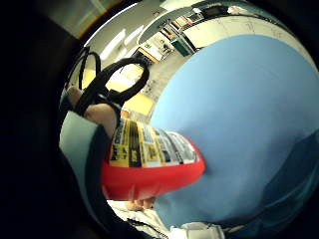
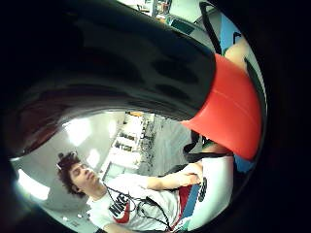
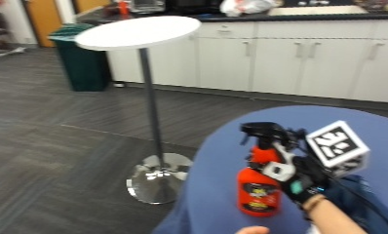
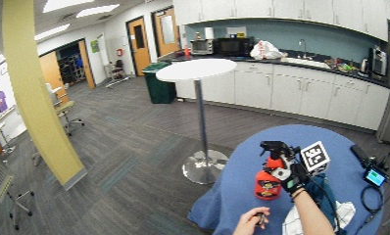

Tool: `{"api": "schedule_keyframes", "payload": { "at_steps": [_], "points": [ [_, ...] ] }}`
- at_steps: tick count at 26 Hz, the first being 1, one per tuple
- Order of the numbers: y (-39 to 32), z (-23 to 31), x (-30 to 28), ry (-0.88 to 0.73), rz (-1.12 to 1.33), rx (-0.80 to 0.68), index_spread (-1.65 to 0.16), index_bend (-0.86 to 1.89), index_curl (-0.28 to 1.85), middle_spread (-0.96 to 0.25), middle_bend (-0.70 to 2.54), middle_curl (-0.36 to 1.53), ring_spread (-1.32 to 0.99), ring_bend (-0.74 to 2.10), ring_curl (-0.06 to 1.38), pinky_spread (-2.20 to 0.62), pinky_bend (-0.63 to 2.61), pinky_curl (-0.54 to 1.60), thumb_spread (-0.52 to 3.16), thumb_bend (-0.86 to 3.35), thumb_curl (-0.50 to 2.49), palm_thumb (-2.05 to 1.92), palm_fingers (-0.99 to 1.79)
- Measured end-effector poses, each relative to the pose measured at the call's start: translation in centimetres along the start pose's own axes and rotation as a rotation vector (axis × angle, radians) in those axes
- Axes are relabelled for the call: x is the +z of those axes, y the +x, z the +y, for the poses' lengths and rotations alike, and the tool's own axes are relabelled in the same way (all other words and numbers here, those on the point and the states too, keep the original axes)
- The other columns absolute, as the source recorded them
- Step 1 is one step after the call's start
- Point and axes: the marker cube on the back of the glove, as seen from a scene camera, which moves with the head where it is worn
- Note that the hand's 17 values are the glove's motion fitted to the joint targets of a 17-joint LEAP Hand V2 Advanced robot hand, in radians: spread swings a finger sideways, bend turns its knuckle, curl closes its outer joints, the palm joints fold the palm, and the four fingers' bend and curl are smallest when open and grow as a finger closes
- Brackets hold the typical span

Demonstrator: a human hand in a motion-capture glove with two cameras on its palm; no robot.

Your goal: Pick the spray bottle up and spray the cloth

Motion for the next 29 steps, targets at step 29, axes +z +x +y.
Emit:
{"api": "schedule_keyframes", "payload": {
  "at_steps": [29],
  "points": [
    [-11.6, -10.2, 21.1, -0.585, 0.413, -0.376, -0.34, 0.08, 0.2, -0.1, 0.32, 0.42, -0.04, 0.39, 0.36, 0.09, 0.51, 0.34, 0.96, -0.04, 0.45, 0.85, 0.68]
  ]
}}
